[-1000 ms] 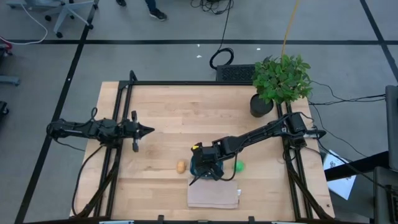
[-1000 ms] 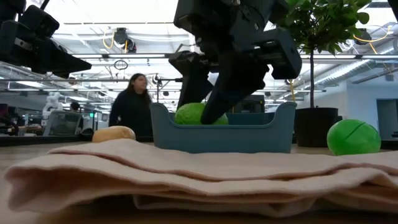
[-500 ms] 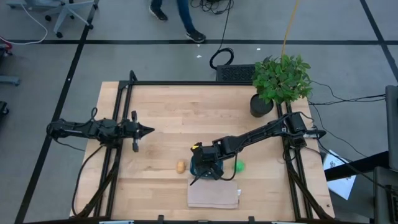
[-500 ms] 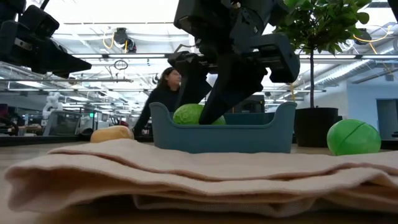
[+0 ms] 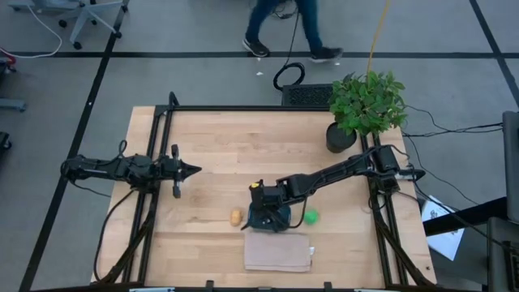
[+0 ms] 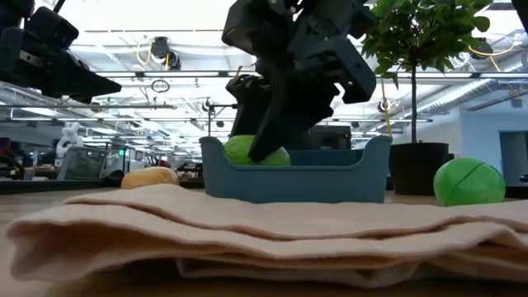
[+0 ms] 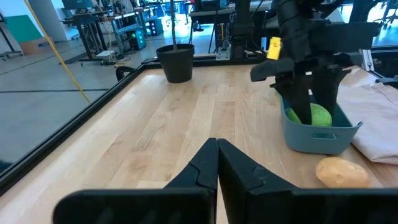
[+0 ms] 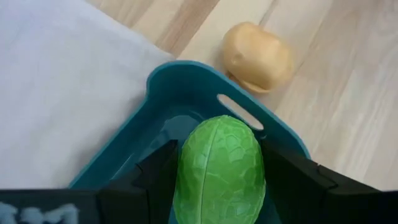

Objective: Pick and placing Produce into tupperware
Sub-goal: Put the green melon into the dark blue bin

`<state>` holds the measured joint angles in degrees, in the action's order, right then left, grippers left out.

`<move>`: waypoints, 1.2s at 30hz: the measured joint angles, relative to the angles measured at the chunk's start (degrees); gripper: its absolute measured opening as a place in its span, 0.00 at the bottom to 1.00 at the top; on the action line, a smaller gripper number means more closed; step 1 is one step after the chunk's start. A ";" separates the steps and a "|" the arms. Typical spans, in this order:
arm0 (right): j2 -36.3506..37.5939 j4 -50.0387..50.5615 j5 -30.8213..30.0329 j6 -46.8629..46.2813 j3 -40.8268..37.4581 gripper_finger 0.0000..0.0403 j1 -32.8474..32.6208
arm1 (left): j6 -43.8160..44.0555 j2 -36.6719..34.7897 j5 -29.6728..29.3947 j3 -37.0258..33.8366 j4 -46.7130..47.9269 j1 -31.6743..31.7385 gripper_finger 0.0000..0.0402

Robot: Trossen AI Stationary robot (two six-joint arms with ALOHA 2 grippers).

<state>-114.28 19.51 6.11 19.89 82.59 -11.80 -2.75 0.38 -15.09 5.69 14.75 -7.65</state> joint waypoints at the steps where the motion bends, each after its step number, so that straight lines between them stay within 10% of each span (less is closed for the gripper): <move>1: 0.00 0.04 0.00 -0.20 0.00 0.51 0.10 | 0.01 0.00 0.00 0.00 0.01 0.00 0.02; 36: -2.71 -1.53 2.51 -3.16 -0.02 0.50 -0.28 | 0.01 -0.01 0.04 -0.02 0.12 -0.01 0.02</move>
<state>-116.99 17.98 8.61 16.74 82.56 -12.08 -2.74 0.36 -15.05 5.68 14.87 -7.65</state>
